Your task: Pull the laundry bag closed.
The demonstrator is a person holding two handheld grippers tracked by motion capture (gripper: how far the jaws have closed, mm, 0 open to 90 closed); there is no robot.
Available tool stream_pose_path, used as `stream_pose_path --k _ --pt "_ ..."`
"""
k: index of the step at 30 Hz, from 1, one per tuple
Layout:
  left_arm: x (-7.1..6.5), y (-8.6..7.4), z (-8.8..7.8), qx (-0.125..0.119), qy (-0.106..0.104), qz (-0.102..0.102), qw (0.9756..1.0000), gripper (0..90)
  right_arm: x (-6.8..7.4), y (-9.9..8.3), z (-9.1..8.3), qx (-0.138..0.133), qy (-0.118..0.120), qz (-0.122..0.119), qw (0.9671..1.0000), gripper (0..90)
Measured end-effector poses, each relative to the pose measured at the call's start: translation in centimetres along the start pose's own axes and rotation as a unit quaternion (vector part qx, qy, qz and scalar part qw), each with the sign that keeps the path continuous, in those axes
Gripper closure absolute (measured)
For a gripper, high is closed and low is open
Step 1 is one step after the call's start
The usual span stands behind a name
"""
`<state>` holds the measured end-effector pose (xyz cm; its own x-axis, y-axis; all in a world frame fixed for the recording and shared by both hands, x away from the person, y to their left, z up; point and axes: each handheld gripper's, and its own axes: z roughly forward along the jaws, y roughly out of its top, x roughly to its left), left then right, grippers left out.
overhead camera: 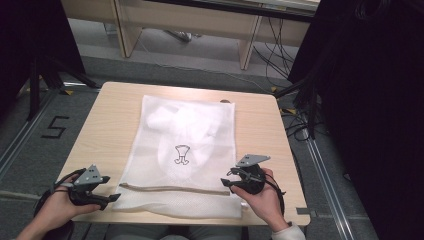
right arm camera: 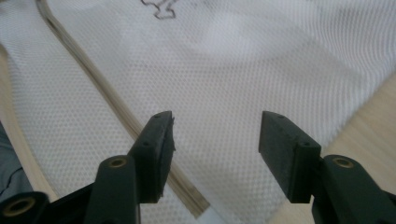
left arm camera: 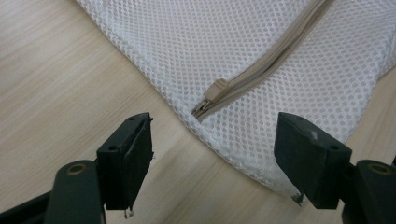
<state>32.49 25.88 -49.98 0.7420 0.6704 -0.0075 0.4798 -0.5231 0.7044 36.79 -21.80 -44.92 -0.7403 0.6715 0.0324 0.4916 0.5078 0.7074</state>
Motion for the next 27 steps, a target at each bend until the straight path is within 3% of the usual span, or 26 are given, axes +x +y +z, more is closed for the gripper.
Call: stream_pose_path --k 2,5,7,9,12,13,14,15,16,19,20,23,24,25,27 --pt "0.0 -0.1 0.0 0.002 0.006 0.0 1.0 27.2 0.3 0.4 -0.1 0.004 0.001 -0.008 1.0 48.0" --pt "0.0 -0.2 -0.1 0.0 0.003 -0.005 1.0 26.8 1.3 1.4 0.4 -0.017 0.006 -0.036 0.9992 48.0" --pt "0.0 -0.3 -0.2 0.002 0.002 -0.009 1.0 26.5 2.4 2.6 1.1 0.0 0.022 -0.057 0.9981 48.2" --pt "0.2 -0.4 -0.2 0.001 -0.003 0.002 1.0 26.5 2.8 2.9 1.6 -0.007 0.024 -0.062 0.9978 48.4" --pt "0.2 -0.4 -0.3 0.004 -0.004 0.003 1.0 26.4 4.0 4.3 2.6 -0.011 0.04 -0.079 0.996 49.5" --pt "0.2 -0.4 -0.3 0.006 -0.007 0.001 1.0 26.3 4.2 4.7 2.6 -0.001 0.049 -0.086 0.9951 50.1" --pt "0.1 -0.5 -0.2 0.002 -0.01 -0.004 0.9999 26.1 4.6 5.0 3.0 -0.013 0.047 -0.089 0.9948 50.3" --pt "0.2 -0.4 -0.2 0.008 -0.007 0.003 0.9999 26.1 5.0 5.5 3.1 0.001 0.056 -0.086 0.9947 50.3" --pt "0.1 -0.4 -0.1 0.008 -0.011 0.0 0.9999 26.1 5.2 5.8 3.5 -0.003 0.056 -0.099 0.9935 50.7" --pt "0.0 -0.4 0.0 0.006 -0.013 0.002 0.9999 25.9 6.3 6.5 4.4 0.002 0.072 -0.102 0.9922 54.6" --pt "0.1 -0.4 0.1 0.008 -0.017 0.004 0.9998 25.9 6.8 7.1 5.0 0.006 0.083 -0.109 0.9905 55.7" --pt "0.0 -0.3 0.2 0.007 -0.017 -0.003 0.9998 26.0 7.4 7.6 5.7 0.005 0.087 -0.118 0.9892 56.1" --pt "0.0 -0.3 0.3 0.005 -0.017 0.0 0.9998 26.0 8.0 8.2 6.3 0.006 0.1 -0.134 0.9859 58.1" --pt "0.0 -0.3 0.3 0.004 -0.018 -0.004 0.9998 26.0 8.0 8.2 6.3 0.006 0.1 -0.134 0.9859 58.1" --pt "-0.1 -0.2 0.4 0.003 -0.022 -0.004 0.9997 26.2 8.9 9.0 7.2 0.009 0.113 -0.146 0.9828 59.4"
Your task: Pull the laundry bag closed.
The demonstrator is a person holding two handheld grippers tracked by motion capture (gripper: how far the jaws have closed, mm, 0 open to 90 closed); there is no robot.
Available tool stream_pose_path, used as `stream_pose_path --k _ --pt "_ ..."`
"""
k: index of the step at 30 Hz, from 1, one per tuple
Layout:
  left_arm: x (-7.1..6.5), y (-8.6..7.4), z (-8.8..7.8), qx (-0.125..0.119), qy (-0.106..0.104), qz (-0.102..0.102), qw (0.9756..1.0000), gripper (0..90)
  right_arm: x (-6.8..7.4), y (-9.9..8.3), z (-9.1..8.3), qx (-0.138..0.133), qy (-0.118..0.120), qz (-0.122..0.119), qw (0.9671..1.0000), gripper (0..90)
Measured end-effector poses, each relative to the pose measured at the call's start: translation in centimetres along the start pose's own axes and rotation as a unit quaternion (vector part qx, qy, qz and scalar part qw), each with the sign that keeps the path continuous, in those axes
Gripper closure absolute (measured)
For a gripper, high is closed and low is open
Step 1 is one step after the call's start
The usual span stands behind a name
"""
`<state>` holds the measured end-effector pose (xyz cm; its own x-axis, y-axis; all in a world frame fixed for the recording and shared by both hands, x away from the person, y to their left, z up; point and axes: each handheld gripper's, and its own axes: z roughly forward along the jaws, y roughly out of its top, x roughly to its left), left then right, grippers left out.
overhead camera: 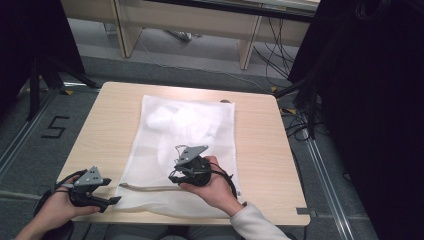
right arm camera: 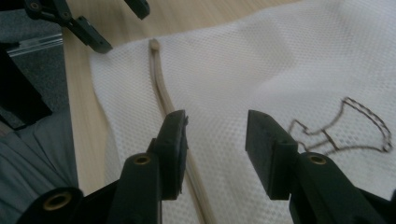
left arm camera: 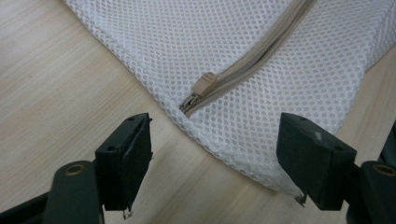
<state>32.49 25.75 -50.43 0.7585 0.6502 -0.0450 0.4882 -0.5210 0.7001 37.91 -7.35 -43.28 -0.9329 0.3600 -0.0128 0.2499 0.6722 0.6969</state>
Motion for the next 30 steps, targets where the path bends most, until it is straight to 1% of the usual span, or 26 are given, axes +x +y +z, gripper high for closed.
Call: stream_pose_path --k 1,3,4,5,6,7,8,9,10,12,13,14,15,16,17,18,19,20,24,25,26,27,29,30 --pt "0.0 0.0 0.0 0.0 0.0 0.0 1.0 26.2 0.0 0.0 0.0 0.0 0.0 0.0 1.0 59.4" --pt "0.0 0.0 0.0 0.001 -0.003 -0.001 1.0 26.4 0.4 0.9 0.9 0.004 0.009 -0.003 0.9999 60.7" --pt "0.0 0.0 0.1 -0.002 -0.005 -0.006 1.0 26.5 0.6 1.1 1.3 0.004 0.012 -0.007 0.9999 62.0" --pt "0.0 0.1 0.0 -0.004 -0.009 0.002 1.0 26.5 0.6 1.4 1.6 0.006 0.014 -0.01 0.9998 62.6" --pt "0.0 0.1 0.0 0.0 -0.008 0.001 1.0 26.5 0.6 1.6 1.8 0.009 0.023 -0.016 0.9996 63.2" --pt "0.0 0.0 0.1 0.001 -0.009 0.0 1.0 26.5 0.7 1.9 2.1 0.007 0.023 -0.018 0.9995 63.8" --pt "0.0 0.0 0.1 0.001 -0.009 0.0 1.0 26.6 0.8 2.1 2.4 0.007 0.024 -0.014 0.9996 64.3" --pt "0.0 0.0 0.1 0.002 -0.006 -0.007 1.0 26.6 0.9 2.4 2.6 0.01 0.028 -0.016 0.9994 64.7" --pt "0.0 0.0 0.1 0.002 -0.006 -0.007 1.0 26.6 0.9 2.4 2.6 0.01 0.028 -0.016 0.9994 64.7" --pt "0.0 0.0 0.1 0.002 -0.006 -0.008 0.9999 26.6 1.2 2.8 3.2 0.012 0.033 -0.017 0.9992 65.6" --pt "0.0 0.0 0.1 0.002 -0.006 -0.008 0.9999 26.7 1.3 3.0 3.5 0.015 0.037 -0.02 0.999 65.7" --pt "0.0 0.0 0.1 0.002 -0.006 -0.009 0.9999 26.8 1.5 3.5 4.2 0.014 0.043 -0.029 0.9985 66.2" --pt "0.0 0.0 0.1 0.0 -0.01 -0.011 0.9999 26.8 1.7 3.6 4.4 0.019 0.047 -0.019 0.9986 66.4" --pt "0.0 0.0 0.1 0.0 -0.011 -0.011 0.9999 26.8 1.9 3.8 4.8 0.02 0.048 -0.017 0.9985 66.7" --pt "0.0 0.0 0.2 0.001 -0.007 -0.01 0.9999 26.8 1.9 3.8 4.8 0.02 0.048 -0.017 0.9985 66.7" --pt "0.0 0.0 0.1 0.001 -0.007 -0.01 0.9999 26.8 2.3 4.2 5.4 0.023 0.055 -0.01 0.9982 67.4" --pt "0.0 0.0 0.1 0.001 -0.007 -0.01 0.9999 26.8 2.3 4.2 5.4 0.023 0.055 -0.01 0.9982 67.4" --pt "0.1 0.0 0.1 -0.001 -0.009 -0.002 1.0 26.8 2.5 4.6 6.2 0.025 0.059 -0.016 0.9978 68.1" --pt "0.1 0.0 0.1 -0.001 -0.01 -0.003 0.9999 26.8 2.7 5.2 7.6 0.03 0.066 -0.011 0.9973 69.1" --pt "0.2 0.0 0.1 0.0 -0.01 -0.003 0.9999 26.8 2.8 5.3 7.9 0.031 0.068 -0.002 0.9972 69.4" --pt "0.2 0.0 0.1 0.0 -0.01 -0.003 0.9999 26.8 2.8 5.3 7.9 0.031 0.068 -0.002 0.9972 69.4" --pt "0.2 0.0 0.1 0.0 -0.011 -0.004 0.9999 26.8 2.7 5.6 8.5 0.032 0.069 -0.004 0.9971 69.9" --pt "0.2 0.0 0.1 0.0 -0.011 -0.004 0.9999 26.8 2.7 5.9 9.0 0.031 0.073 0.002 0.9968 70.1" --pt "0.2 0.0 0.1 0.0 -0.011 -0.004 0.9999 26.8 2.7 5.9 9.0 0.031 0.073 0.002 0.9968 70.1"
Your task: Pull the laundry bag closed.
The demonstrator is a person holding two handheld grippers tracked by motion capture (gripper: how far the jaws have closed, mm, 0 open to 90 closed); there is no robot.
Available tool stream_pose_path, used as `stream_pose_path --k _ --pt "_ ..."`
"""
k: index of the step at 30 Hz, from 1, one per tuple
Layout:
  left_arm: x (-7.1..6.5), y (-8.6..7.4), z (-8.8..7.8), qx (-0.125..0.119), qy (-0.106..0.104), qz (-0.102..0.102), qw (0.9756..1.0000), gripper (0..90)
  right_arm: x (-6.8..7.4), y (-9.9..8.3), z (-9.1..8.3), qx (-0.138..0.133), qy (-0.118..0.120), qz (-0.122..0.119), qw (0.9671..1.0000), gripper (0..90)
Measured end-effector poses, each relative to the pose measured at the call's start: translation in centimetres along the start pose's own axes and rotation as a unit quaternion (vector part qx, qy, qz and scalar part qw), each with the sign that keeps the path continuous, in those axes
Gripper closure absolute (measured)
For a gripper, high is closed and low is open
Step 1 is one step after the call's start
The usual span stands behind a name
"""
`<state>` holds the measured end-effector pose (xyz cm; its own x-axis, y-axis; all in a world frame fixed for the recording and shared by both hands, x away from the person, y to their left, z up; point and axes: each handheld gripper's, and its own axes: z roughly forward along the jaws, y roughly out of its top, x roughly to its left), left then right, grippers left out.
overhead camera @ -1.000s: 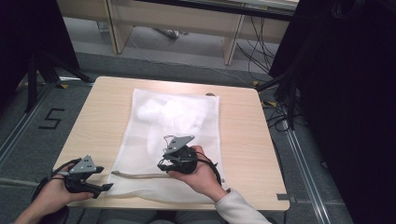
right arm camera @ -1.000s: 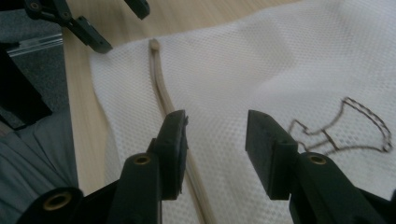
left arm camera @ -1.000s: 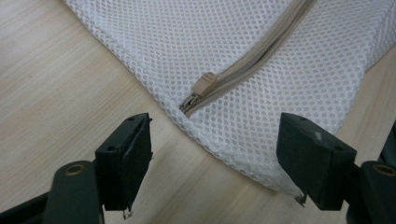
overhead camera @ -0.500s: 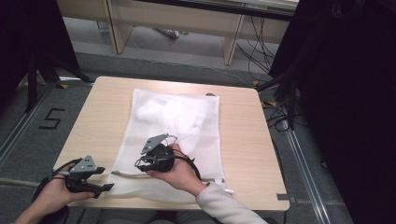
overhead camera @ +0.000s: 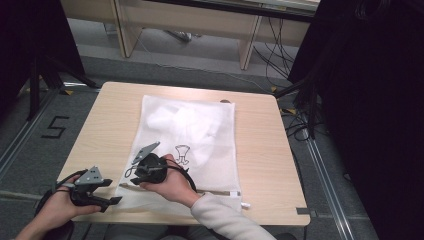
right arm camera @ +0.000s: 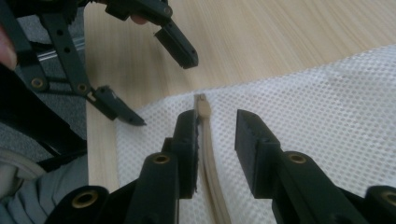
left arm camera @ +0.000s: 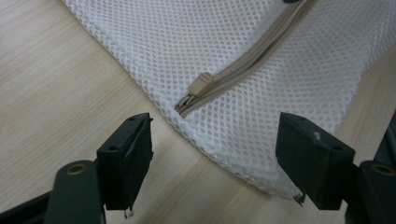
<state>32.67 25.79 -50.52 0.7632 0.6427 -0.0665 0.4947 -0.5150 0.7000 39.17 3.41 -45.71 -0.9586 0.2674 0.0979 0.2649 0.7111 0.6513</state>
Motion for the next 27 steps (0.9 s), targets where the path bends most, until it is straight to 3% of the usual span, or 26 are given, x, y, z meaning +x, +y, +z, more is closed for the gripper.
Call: stream_pose_path --k 16,17,20,22,25,27 --pt "0.1 0.0 0.0 0.002 0.004 0.0 1.0 26.8 0.5 0.8 4.1 0.023 0.023 0.045 0.9985 74.2" --pt "0.0 0.0 0.0 0.001 0.0 -0.001 1.0 26.8 0.3 0.8 4.3 0.026 0.017 0.032 0.999 74.3" --pt "0.0 0.0 0.1 -0.003 -0.001 -0.005 1.0 26.8 0.2 0.7 4.5 0.028 0.019 0.033 0.9989 74.2" --pt "0.1 0.0 0.0 0.003 0.004 0.0 1.0 26.8 0.3 0.7 4.7 0.033 0.023 0.05 0.9979 74.2" --pt "0.0 0.0 0.0 0.002 0.001 -0.003 1.0 26.8 0.1 0.7 5.0 0.028 0.023 0.034 0.9988 74.2" --pt "0.0 0.0 0.0 0.003 0.0 -0.002 1.0 26.7 0.2 0.8 5.1 0.03 0.023 0.038 0.9986 74.2"
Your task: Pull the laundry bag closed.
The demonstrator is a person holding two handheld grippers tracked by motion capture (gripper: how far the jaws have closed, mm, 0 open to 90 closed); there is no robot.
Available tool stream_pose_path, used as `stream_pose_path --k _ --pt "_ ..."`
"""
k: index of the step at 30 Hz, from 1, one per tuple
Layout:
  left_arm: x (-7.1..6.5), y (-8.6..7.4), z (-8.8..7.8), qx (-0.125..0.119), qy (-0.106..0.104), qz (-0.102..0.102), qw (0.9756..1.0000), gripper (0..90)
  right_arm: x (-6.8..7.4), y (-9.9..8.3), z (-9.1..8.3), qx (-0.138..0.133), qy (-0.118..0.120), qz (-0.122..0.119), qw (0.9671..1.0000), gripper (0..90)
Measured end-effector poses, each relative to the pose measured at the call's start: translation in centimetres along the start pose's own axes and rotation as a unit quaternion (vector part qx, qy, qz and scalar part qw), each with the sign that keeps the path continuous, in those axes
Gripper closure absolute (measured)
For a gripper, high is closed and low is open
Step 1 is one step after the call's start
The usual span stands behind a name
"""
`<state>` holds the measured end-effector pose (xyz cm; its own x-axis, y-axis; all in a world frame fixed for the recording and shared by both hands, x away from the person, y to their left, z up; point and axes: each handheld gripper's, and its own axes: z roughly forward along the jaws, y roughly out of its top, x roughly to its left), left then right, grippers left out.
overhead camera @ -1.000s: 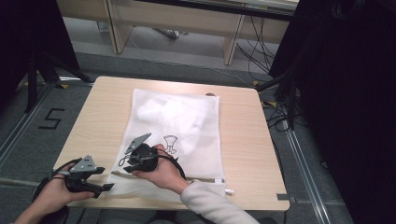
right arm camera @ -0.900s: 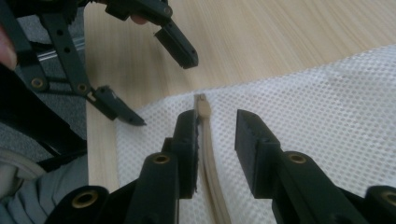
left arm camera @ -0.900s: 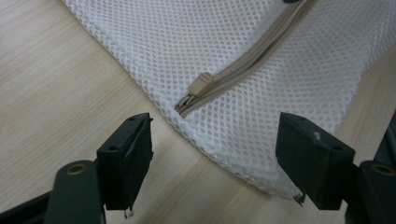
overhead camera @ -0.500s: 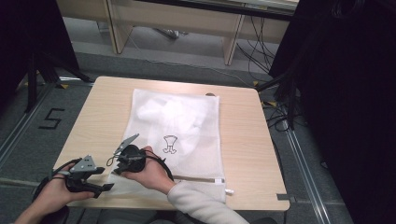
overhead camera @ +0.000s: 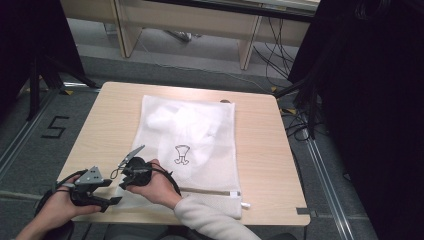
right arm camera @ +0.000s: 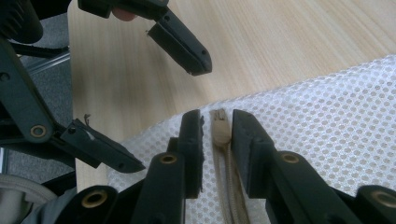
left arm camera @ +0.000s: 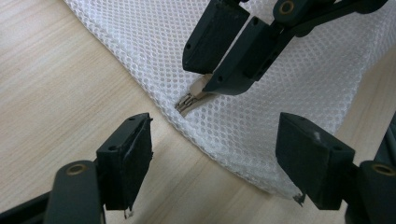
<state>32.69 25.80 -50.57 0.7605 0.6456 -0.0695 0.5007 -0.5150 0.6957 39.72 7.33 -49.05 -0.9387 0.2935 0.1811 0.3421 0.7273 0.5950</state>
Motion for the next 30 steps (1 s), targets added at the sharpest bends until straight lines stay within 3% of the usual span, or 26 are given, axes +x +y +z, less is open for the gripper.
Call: stream_pose_path --k 5,6,8,9,10,11,15,18,19,24,25,26,29,30 --pt "0.06 -0.01 -0.02 0.0 0.003 0.001 1.0 26.7 0.11 0.06 0.14 -0.001 0.004 0.01 0.9999 74.1" --pt "0.06 -0.01 -0.01 0.001 0.003 0.001 1.0 26.7 0.12 0.02 0.21 0.008 -0.001 0.018 0.9998 74.1" --pt "0.04 -0.01 -0.01 0.001 0.004 0.002 1.0 26.5 -0.02 0.02 0.3 0.006 -0.004 0.01 0.9999 74.1" --pt "0.03 -0.01 -0.01 0.001 0.004 0.002 1.0 26.5 0.11 0.0 0.32 0.011 -0.004 0.022 0.9997 74.1" --pt "0.05 -0.02 0.0 0.001 0.004 0.002 1.0 26.5 -0.05 0.01 0.5 0.008 -0.004 0.015 0.9998 74.2" --pt "0.05 -0.02 0.0 0.001 0.004 0.002 1.0 26.5 0.09 0.01 0.55 0.009 0.001 0.024 0.9997 74.7" --pt "-0.08 -0.07 0.04 -0.001 -0.001 -0.012 0.9999 26.5 -0.06 -0.08 0.8 0.013 -0.003 0.013 0.9998 76.8" --pt "-0.02 -0.07 0.04 0.001 0.002 -0.01 0.9999 26.5 0.1 -0.1 0.85 0.018 -0.006 0.022 0.9996 78.1" --pt "-0.02 -0.07 0.05 0.001 0.002 -0.011 0.9999 26.5 -0.01 -0.12 0.91 0.014 -0.006 0.01 0.9998 79.4" --pt "0.02 -0.07 0.02 0.0 0.003 -0.009 1.0 26.5 0.04 -0.11 0.89 0.015 -0.01 0.011 0.9998 81.5" --pt "0.03 -0.05 -0.01 0.0 0.002 -0.007 1.0 26.5 -0.28 -0.03 0.93 0.008 -0.01 -0.011 0.9999 81.6" --pt "0.1 -0.04 0.01 0.0 0.004 -0.003 1.0 26.5 0.17 -0.09 0.8 0.017 -0.009 0.022 0.9996 81.6" --pt "0.12 -0.03 0.02 0.0 0.003 -0.003 1.0 26.5 0.03 0.0 0.66 0.009 -0.008 0.01 0.9999 81.6" --pt "0.01 -0.07 0.07 0.002 0.003 -0.011 0.9999 26.4 0.0 0.03 0.57 0.01 -0.008 0.008 0.9999 81.6"
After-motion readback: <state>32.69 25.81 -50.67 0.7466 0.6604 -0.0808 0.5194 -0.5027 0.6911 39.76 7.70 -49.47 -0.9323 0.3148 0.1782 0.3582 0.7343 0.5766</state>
